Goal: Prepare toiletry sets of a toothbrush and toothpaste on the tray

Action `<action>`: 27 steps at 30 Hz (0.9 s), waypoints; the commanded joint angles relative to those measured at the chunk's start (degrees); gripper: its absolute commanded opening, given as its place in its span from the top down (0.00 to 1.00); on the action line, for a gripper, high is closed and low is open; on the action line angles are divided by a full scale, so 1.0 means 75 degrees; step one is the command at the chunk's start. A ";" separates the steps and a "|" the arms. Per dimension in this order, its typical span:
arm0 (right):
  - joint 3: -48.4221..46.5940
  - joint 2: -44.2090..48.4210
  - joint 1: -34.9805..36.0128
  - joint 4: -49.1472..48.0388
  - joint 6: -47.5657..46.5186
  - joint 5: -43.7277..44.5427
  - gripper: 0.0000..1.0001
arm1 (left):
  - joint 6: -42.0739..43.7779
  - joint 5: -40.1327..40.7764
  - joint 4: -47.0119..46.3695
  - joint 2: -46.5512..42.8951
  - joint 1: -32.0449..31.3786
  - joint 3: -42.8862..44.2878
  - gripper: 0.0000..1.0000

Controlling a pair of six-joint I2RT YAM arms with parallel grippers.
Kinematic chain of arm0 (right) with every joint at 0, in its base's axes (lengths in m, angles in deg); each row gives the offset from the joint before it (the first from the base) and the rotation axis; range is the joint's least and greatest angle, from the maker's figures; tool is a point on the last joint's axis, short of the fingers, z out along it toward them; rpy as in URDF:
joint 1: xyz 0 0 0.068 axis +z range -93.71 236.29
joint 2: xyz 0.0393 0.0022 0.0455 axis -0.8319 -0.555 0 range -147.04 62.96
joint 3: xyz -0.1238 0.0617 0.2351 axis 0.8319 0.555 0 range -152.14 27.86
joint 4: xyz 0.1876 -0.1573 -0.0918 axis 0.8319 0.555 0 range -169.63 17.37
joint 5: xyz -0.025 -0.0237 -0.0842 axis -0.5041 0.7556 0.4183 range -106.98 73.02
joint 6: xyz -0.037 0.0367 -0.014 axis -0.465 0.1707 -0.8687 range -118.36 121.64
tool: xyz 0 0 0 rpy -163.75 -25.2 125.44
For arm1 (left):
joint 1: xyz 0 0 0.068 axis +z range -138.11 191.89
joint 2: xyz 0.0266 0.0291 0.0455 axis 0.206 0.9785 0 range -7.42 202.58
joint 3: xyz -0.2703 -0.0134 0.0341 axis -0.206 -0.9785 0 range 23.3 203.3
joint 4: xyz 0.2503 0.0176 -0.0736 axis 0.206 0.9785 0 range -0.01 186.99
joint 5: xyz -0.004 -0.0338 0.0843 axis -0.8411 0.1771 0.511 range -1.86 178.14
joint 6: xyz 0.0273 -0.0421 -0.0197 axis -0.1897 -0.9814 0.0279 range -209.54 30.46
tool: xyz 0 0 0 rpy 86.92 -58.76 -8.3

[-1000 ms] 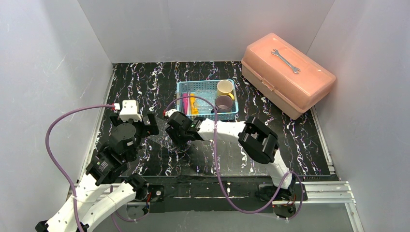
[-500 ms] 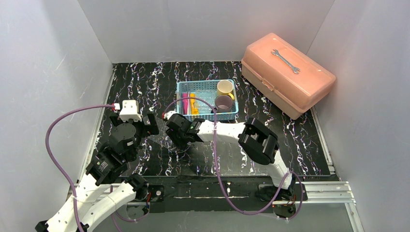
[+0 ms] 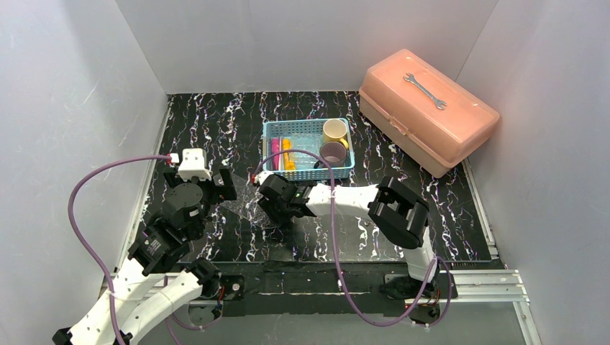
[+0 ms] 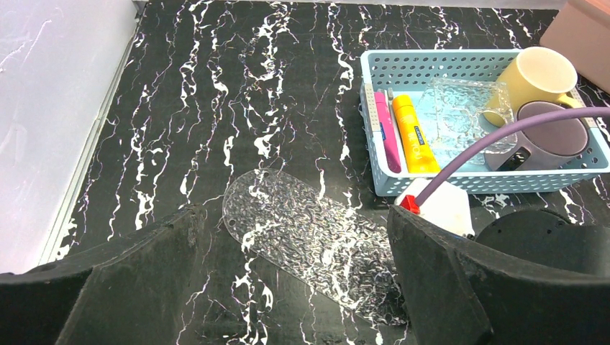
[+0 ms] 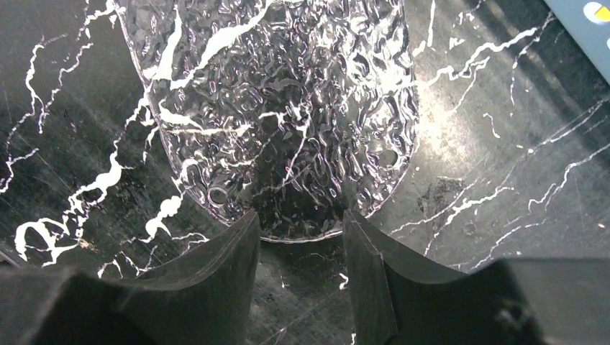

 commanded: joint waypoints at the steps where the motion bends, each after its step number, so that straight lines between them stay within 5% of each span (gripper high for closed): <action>1: 0.0573 0.0129 -0.0004 0.0843 -0.0016 0.0070 0.45 | -0.0085 0.0186 -0.0016 0.0055 -0.0019 -0.0046 0.02; 27: -0.0790 0.0672 -0.0004 0.1065 -0.0052 0.0265 0.45 | -0.0097 0.0129 -0.0016 0.0096 -0.0001 -0.0032 0.02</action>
